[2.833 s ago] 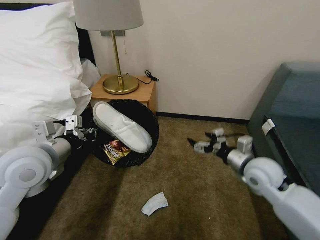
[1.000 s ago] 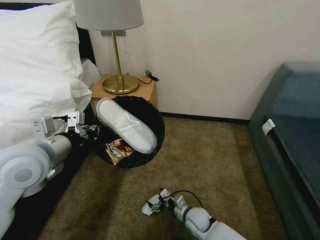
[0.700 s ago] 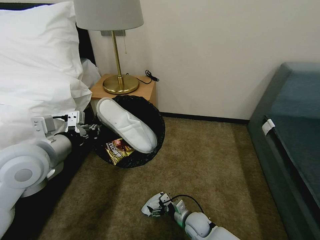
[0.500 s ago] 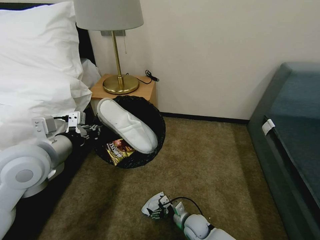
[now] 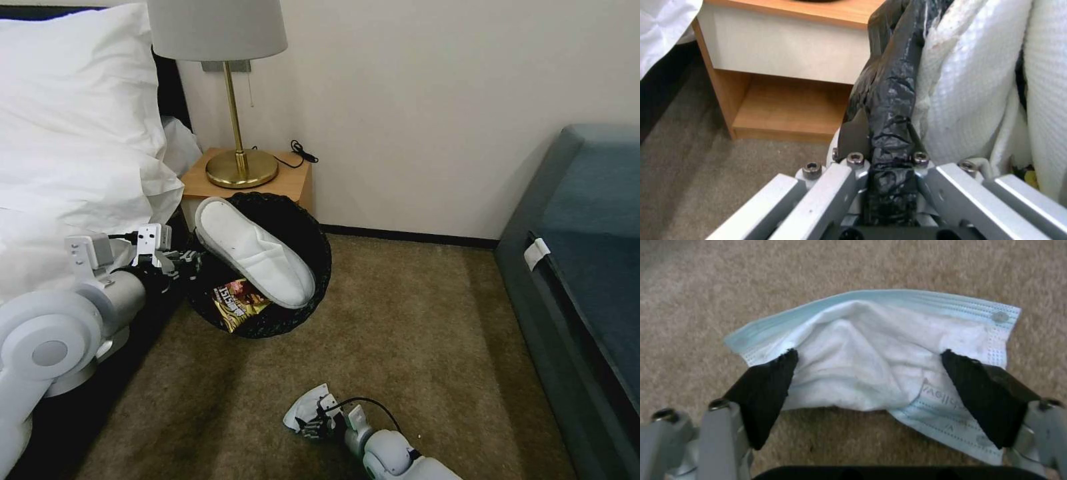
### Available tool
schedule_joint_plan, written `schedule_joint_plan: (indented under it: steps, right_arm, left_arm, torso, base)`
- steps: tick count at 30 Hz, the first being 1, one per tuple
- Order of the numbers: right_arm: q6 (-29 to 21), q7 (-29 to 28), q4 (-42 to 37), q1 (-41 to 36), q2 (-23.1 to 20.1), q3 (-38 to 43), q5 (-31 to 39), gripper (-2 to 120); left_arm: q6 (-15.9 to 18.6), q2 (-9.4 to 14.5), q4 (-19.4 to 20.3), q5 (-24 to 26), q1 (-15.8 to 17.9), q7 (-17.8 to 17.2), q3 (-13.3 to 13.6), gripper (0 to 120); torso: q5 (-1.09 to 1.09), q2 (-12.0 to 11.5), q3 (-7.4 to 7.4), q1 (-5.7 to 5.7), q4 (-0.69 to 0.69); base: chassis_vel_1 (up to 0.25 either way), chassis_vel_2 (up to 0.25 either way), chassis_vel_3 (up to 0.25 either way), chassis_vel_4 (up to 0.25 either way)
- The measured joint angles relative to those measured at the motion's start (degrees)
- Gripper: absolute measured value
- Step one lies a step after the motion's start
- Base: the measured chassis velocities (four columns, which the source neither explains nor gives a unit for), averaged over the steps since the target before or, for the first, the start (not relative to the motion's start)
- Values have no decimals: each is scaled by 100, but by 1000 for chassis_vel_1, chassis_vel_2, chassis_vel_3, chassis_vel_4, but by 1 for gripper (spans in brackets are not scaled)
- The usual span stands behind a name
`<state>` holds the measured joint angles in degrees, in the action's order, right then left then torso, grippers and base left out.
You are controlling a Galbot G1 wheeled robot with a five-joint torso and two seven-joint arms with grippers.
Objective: Pick up the trash bin, then pick up the garbage on the floor and place it into the trash bin.
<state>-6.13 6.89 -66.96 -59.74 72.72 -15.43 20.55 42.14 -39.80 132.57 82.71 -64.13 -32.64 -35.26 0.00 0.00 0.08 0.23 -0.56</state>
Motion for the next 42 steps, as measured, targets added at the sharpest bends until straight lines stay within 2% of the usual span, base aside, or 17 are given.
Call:
schedule_joint_plan:
  steps: [9,17,19,20,21,23,25,26,28,30,31,32,34,35,37,42]
  right_arm:
    - [50,36,169,-7,53,37,4,83]
    - [88,28,287,1,101,55,6,73]
    - [97,-16,295,2,106,63,5,64]
    - [97,-16,295,2,106,63,5,64]
    - [97,-40,288,1,107,67,4,58]
    - [98,-52,284,-1,106,69,3,57]
    - [100,-91,273,-12,110,79,0,43]
    - [100,-91,273,-12,110,79,0,43]
    - [102,-99,242,-29,110,96,-1,31]
    - [100,-96,219,-33,106,96,3,28]
    - [94,-95,196,-35,98,95,5,20]
    - [94,-95,196,-35,98,95,5,20]
    - [73,-103,142,-38,83,91,6,8]
    - [73,-103,142,-38,83,91,6,8]
    - [59,-157,99,-40,83,88,15,0]
    - [49,-196,25,-52,83,110,10,0]
  left_arm:
    - [0,6,7,-4,-9,1,-7,2]
    - [0,12,3,-4,-7,15,-17,2]
    - [0,6,2,-5,-6,16,-15,2]
    - [0,6,2,-5,-6,16,-15,2]
    - [0,6,1,-6,-7,17,-15,2]
    - [0,8,0,-6,-7,17,-15,2]
    - [0,24,-12,-6,-7,19,-25,2]
    - [0,24,-12,-6,-7,19,-25,2]
    - [0,29,-15,-6,-4,23,-29,2]
    - [0,29,-16,-6,2,28,-29,2]
    - [0,28,-19,-6,12,31,-29,2]
    - [0,28,-19,-6,12,31,-29,2]
    - [0,28,-30,-2,38,34,-28,2]
    - [0,28,-30,-2,38,34,-28,2]
    - [0,30,-37,3,54,41,-27,2]
    - [0,47,-52,9,78,54,-32,2]
  torso:
    - [-5,1,-1,-1,1]
    - [-5,3,-2,-2,1]
    - [-5,3,-2,-2,0]
    - [-5,3,-2,-2,0]
    - [-4,2,-1,-2,-1]
    - [-4,2,-1,-2,-2]
    - [-3,1,0,-1,-3]
    - [-3,1,0,-1,-3]
    - [-1,0,0,0,-1]
    - [1,0,1,0,0]
    - [4,-1,1,0,2]
    - [4,-1,1,0,2]
    - [5,-1,2,0,2]
    - [5,-1,2,0,2]
    - [5,-1,2,1,1]
    - [4,-2,2,1,0]
  base:
    - [0,0,0,0]
    - [0,0,0,0]
    - [0,0,0,0]
    - [0,0,0,0]
    - [0,0,0,0]
    - [0,0,0,0]
    - [0,0,0,0]
    - [0,0,0,0]
    - [0,0,0,0]
    - [0,0,0,0]
    - [0,0,0,0]
    - [0,0,0,0]
    - [0,0,0,0]
    - [0,0,0,0]
    - [0,0,0,0]
    - [0,0,0,0]
